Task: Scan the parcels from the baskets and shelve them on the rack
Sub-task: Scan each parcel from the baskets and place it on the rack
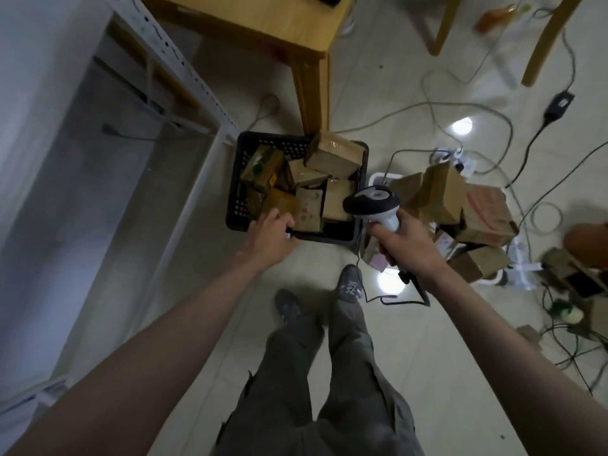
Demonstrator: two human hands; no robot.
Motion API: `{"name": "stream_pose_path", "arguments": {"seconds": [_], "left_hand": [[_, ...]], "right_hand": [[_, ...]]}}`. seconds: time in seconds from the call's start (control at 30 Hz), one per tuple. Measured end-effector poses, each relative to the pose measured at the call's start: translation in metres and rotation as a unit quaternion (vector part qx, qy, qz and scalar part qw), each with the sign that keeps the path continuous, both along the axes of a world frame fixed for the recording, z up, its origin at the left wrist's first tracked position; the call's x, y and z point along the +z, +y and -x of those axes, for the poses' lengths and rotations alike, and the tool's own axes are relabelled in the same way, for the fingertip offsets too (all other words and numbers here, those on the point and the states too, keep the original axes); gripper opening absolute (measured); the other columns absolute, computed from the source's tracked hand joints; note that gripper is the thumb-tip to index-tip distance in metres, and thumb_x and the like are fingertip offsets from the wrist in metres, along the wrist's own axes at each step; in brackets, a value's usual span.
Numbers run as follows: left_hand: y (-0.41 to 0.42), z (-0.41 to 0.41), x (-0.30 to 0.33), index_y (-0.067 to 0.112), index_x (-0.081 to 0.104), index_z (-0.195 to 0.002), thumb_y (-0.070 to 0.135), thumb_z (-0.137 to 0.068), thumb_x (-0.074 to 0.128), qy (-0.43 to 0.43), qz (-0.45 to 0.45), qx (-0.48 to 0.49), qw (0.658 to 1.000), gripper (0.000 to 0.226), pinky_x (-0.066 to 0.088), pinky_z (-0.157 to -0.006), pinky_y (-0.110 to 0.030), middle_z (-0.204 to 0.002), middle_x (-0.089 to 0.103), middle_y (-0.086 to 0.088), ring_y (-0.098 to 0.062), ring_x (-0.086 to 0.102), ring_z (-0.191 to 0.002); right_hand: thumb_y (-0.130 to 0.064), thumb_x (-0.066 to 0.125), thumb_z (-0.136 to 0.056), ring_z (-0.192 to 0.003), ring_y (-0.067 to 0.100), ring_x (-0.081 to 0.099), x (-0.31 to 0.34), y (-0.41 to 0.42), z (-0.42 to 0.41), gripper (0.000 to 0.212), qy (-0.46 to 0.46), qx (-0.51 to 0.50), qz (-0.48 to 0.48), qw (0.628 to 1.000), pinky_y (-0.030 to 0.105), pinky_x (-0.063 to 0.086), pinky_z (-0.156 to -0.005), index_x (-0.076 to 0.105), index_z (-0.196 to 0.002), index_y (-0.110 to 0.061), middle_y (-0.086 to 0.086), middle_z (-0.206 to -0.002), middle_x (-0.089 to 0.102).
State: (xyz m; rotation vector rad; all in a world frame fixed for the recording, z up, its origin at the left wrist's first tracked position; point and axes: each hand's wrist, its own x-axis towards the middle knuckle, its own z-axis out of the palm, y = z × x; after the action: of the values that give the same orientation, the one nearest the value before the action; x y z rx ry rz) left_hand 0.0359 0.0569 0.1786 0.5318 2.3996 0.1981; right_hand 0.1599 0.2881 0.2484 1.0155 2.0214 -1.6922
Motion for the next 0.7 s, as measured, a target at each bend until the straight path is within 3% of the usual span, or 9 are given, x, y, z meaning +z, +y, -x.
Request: {"name": "stream_pose_path", "arguments": {"seconds": [0.2, 0.3, 0.47, 0.7], "left_hand": [[-0.010, 0.031, -0.082, 0.020, 0.053, -0.132, 0.030, -0.090, 0.069, -0.061, 0.023, 0.035, 0.997, 0.045, 0.044, -0.100, -0.044, -0.133, 0.051, -0.005, -0.025, 0.052, -0.123], [-0.019, 0.057, -0.132, 0.020, 0.050, -0.136, 0.029, -0.090, 0.070, -0.068, 0.032, 0.050, 0.996, 0.051, 0.045, -0.098, -0.045, -0.135, 0.050, -0.006, -0.027, 0.051, -0.125], [-0.034, 0.098, -0.217, 0.022, 0.043, -0.144, 0.026, -0.090, 0.070, -0.071, 0.033, 0.082, 0.994, 0.060, 0.050, -0.092, -0.043, -0.144, 0.042, -0.004, -0.028, 0.051, -0.125], [-0.038, 0.146, -0.330, 0.019, 0.024, -0.159, 0.023, -0.087, 0.077, -0.081, 0.052, 0.106, 0.990, 0.089, 0.040, -0.112, -0.049, -0.158, 0.029, -0.008, -0.033, 0.039, -0.140]], "right_hand": [[-0.022, 0.065, -0.096, -0.051, 0.011, 0.052, -0.081, -0.012, 0.034, 0.013, -0.023, 0.019, 0.031, 0.999, 0.026, 0.042, -0.046, 0.057, -0.103, -0.013, 0.006, -0.068, 0.060], [-0.023, 0.065, -0.096, -0.043, 0.002, 0.050, -0.131, -0.023, 0.050, 0.010, -0.037, 0.025, 0.020, 0.999, 0.021, 0.040, -0.042, 0.056, -0.095, -0.020, 0.001, -0.062, 0.059], [-0.025, 0.065, -0.096, -0.042, 0.000, 0.049, -0.211, -0.042, 0.075, 0.012, -0.038, 0.010, 0.036, 0.999, 0.018, 0.039, -0.041, 0.055, -0.091, -0.026, 0.001, -0.063, 0.059], [-0.025, 0.066, -0.096, -0.043, 0.008, 0.047, -0.306, -0.056, 0.103, 0.008, -0.028, -0.012, 0.056, 0.998, 0.022, 0.038, -0.042, 0.058, -0.095, -0.026, -0.003, -0.053, 0.056]]}}
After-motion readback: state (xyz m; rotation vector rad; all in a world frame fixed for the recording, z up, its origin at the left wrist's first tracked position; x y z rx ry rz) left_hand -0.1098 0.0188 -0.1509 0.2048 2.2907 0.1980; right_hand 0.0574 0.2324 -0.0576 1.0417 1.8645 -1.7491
